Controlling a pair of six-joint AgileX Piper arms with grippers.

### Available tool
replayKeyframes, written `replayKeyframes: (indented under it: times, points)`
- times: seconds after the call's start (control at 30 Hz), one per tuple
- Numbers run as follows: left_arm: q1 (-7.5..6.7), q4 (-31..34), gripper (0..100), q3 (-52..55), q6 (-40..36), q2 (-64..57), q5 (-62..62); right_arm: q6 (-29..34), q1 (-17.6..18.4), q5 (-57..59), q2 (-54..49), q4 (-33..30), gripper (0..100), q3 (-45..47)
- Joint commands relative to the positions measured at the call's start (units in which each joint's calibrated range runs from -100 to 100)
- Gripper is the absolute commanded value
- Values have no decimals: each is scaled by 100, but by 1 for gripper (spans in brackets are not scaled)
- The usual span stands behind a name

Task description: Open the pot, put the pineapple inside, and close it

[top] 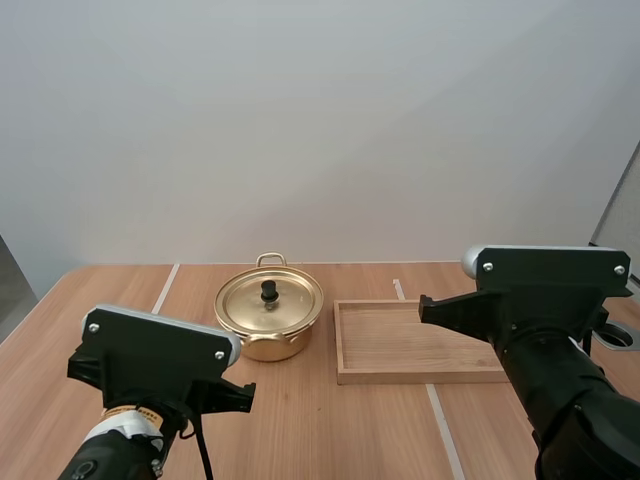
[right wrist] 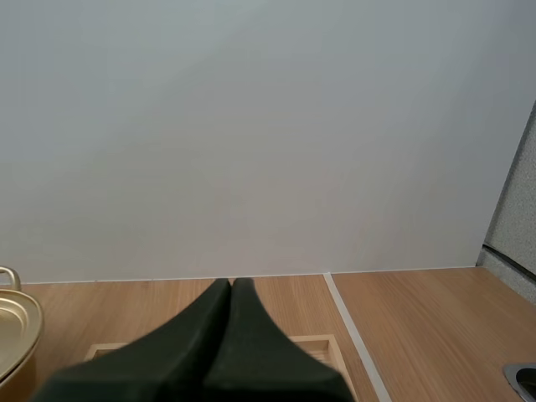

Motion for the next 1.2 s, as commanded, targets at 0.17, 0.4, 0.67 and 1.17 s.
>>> replayKeyframes:
  times: [0.17, 0.4, 0.67, 1.17]
  points:
    - [7, 198, 0, 148, -53, -20, -140, -36, -5, -10, -41, 15, 0, 16]
    - [7, 225, 0, 171, 67, -20, 385, -36, -5, -10, -41, 15, 0, 16]
    - [7, 294, 0, 171, 57, -20, 353, -36, -5, -10, -41, 15, 0, 16]
    - [7, 524, 0, 171, -80, -20, 353, -36, -5, -10, -41, 15, 0, 16]
